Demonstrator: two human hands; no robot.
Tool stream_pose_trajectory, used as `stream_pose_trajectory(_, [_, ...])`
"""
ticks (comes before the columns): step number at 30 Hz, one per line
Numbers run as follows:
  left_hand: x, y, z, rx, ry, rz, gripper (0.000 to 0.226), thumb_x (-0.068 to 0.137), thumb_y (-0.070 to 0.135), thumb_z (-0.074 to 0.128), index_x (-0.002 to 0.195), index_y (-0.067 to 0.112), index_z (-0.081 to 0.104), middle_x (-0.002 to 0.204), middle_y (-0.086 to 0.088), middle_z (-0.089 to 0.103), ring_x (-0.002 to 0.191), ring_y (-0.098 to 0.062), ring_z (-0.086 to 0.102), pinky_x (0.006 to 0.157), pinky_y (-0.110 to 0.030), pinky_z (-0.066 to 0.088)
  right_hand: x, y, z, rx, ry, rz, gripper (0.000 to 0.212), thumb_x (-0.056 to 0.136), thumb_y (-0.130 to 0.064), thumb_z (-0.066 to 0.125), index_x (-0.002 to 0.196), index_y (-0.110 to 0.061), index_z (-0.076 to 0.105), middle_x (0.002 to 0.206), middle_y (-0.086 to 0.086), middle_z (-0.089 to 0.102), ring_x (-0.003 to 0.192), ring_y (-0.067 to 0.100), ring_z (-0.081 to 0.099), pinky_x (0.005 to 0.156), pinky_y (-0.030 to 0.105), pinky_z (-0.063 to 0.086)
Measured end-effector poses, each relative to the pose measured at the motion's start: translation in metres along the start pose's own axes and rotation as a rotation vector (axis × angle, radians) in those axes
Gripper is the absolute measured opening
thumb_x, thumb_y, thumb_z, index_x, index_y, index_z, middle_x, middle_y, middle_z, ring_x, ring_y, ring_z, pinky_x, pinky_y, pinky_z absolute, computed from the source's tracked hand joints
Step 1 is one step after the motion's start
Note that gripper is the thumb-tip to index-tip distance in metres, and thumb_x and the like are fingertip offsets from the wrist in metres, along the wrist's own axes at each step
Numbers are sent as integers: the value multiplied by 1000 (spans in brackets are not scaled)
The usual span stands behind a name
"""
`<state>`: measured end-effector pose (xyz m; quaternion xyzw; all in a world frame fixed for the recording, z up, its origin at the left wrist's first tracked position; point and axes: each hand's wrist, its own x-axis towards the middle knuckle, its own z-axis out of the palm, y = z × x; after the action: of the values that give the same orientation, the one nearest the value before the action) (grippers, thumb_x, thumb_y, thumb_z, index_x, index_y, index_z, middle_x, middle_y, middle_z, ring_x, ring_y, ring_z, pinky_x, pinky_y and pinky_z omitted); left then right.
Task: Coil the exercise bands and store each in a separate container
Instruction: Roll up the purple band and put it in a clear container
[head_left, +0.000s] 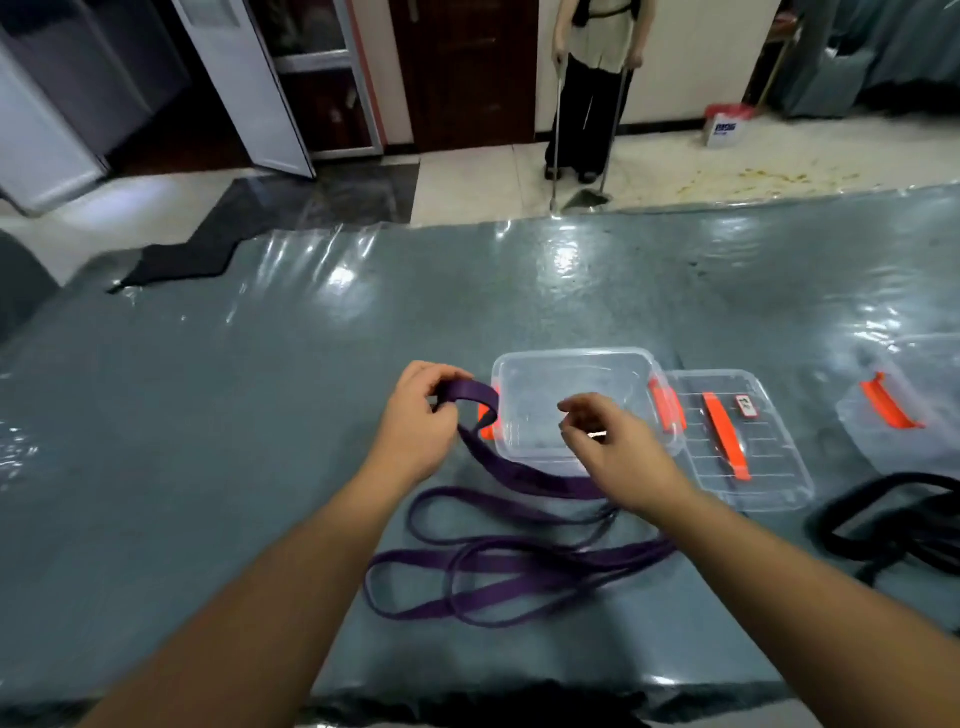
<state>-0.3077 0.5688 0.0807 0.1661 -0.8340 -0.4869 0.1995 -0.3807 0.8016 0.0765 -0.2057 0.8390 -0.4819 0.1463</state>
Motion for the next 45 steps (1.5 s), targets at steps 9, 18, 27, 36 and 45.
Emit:
stream_pose_trajectory(9, [-12,127,24,-148,-42,188,27,85,14,59,93,39,65,94,14,71,85,4,66,80,-12,48,7,-52,-61,59,-286,-209,57,89,-20,78,141,-28,55,134,-17,64,127,-5,57,110,22,43])
stream_pose_trajectory(18, [-11,179,11,-140,-64,255,25,89,16,69,100,39,70,97,16,74,94,-6,69,85,-19,55,-1,-88,-100,418,-134,-327,15,101,-9,64,112,1,67,97,14,79,93,26,77,88,37,60])
stream_pose_trajectory(27, [-1,214,-20,-241,-229,240,23,92,12,77,114,19,73,94,4,76,86,-10,73,74,-23,60,-7,-145,-123,399,-75,-387,12,97,-23,64,86,-22,70,67,1,61,58,13,52,52,22,41])
stream_pose_trajectory(36, [19,258,-70,-424,-263,353,18,92,17,78,110,21,77,103,-3,79,96,-20,78,77,-28,63,-17,-214,-146,557,-141,-339,36,97,-36,53,122,-18,72,103,3,69,79,12,59,55,25,41])
stream_pose_trajectory(45, [37,262,-99,-169,-188,522,26,88,28,83,111,38,76,99,12,76,95,-3,72,78,-14,56,-13,-235,-115,682,-161,-204,40,108,-34,46,110,-7,76,79,6,62,70,17,58,69,32,54])
